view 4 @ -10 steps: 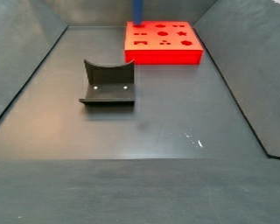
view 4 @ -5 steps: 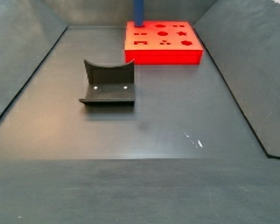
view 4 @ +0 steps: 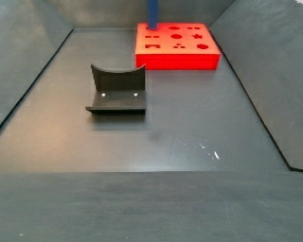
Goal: Insert the rectangle object.
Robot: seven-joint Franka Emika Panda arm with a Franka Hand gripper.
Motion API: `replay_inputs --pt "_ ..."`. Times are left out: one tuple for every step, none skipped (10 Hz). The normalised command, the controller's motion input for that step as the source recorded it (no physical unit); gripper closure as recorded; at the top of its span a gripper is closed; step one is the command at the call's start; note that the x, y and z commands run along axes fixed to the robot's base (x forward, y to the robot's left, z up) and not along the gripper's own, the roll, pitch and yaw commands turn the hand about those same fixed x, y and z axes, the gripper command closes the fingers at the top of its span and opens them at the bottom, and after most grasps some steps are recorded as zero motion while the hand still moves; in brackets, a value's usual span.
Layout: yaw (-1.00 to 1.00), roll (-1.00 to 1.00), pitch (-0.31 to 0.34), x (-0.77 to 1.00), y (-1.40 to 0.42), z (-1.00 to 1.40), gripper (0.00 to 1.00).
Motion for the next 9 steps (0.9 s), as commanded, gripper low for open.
replay_inputs --pt "0.00 0.00 0.000 -0.01 0.18 -0.02 1.00" --pt "0.00 0.00 0.000 0.00 0.00 -0.04 1.00" --pt "0.00 0.00 -0.074 0.00 -0.13 -0.21 1.00" --pt "0.00 0.00 -0.164 -0.02 -0.12 -0.53 1.00" --pt "0.00 0.00 -0.213 -0.21 -0.02 -0.86 1.00" --pt "0.00 0.00 -0.190 -0.28 -0.01 -0.91 1.00" --pt "0.00 0.00 -0.184 -0.31 0.00 -0.93 1.00" --pt "0.00 0.00 -0.187 -0.31 0.00 -0.91 1.00" --pt "0.00 -0.01 -0.191 -0.28 -0.04 -0.89 1.00"
